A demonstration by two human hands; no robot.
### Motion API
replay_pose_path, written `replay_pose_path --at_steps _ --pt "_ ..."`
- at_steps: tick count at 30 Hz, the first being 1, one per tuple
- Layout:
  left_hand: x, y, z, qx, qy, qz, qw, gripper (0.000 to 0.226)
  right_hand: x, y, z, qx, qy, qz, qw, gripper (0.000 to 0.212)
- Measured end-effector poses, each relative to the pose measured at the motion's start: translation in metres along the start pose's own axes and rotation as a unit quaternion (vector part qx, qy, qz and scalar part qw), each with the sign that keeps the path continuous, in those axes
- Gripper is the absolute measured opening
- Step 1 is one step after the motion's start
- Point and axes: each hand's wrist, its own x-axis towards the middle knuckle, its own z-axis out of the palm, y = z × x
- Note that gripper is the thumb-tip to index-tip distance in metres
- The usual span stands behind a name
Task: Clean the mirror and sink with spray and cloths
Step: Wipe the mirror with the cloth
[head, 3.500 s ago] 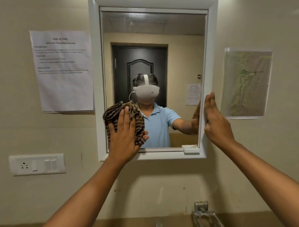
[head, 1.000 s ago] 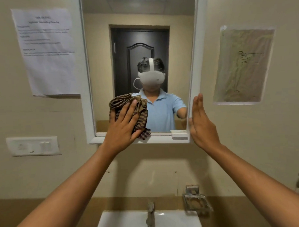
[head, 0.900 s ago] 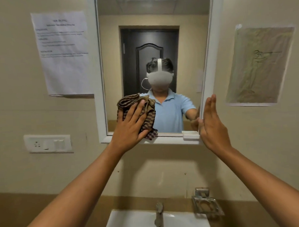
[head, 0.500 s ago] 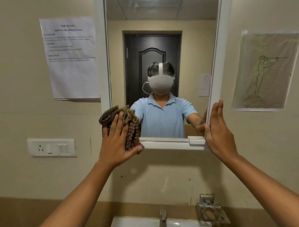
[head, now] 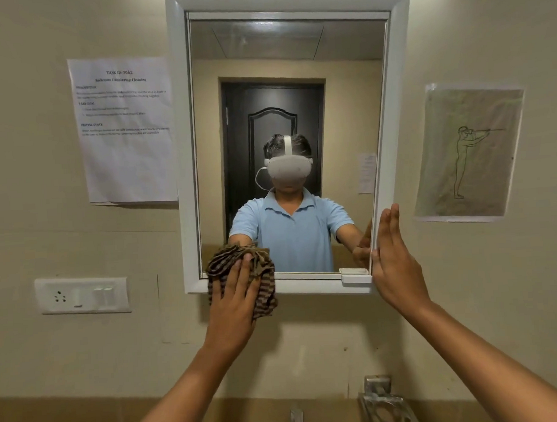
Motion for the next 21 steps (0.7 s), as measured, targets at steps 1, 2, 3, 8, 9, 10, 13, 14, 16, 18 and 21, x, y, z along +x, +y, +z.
replay_pose_path --at_steps 1,2,3,8,9,10,13,14,16,18,21 --pt "0.001 0.013 -0.003 -0.023 -0.015 -0.007 1.0 0.086 -0.001 0.0 0.0 -0.001 0.001 0.0 1.0 0.081" --pt "0.002 0.026 -0.008 -0.045 -0.027 -0.003 0.999 0.09 -0.001 -0.001 0.0 -0.002 0.002 0.0 1.0 0.083" --pt "0.002 0.039 -0.013 -0.065 -0.037 0.011 0.997 0.09 -0.002 -0.001 0.0 -0.003 0.001 -0.001 1.0 0.084" --pt "-0.012 0.081 -0.024 -0.201 -0.074 -0.045 0.976 0.084 -0.012 -0.004 -0.001 -0.028 -0.009 -0.011 0.999 0.084" --pt "-0.018 0.081 -0.024 -0.251 -0.077 -0.074 0.962 0.085 -0.016 -0.004 -0.002 -0.033 -0.014 -0.015 0.999 0.084" --pt "-0.023 0.08 -0.026 -0.299 -0.075 -0.096 0.946 0.085 -0.019 -0.003 -0.003 -0.037 -0.018 -0.02 0.999 0.084" --pt "-0.043 0.081 -0.039 -0.451 -0.073 -0.183 0.87 0.068 -0.039 -0.002 -0.002 -0.053 -0.049 -0.012 0.997 0.079" --pt "-0.05 0.081 -0.047 -0.51 -0.078 -0.249 0.82 0.059 -0.048 -0.002 0.001 -0.054 -0.061 -0.008 0.997 0.078" --pt "-0.064 0.078 -0.06 -0.58 -0.086 -0.419 0.693 0.033 -0.064 0.0 0.006 -0.052 -0.078 0.001 0.996 0.077" --pt "-0.084 0.069 -0.062 -0.641 -0.08 -0.538 0.541 0.027 -0.078 0.001 0.012 -0.051 -0.097 0.012 0.994 0.076" --pt "-0.133 0.055 -0.06 -0.711 -0.076 -0.616 0.33 0.033 -0.092 0.001 0.016 -0.053 -0.103 0.021 0.993 0.078"
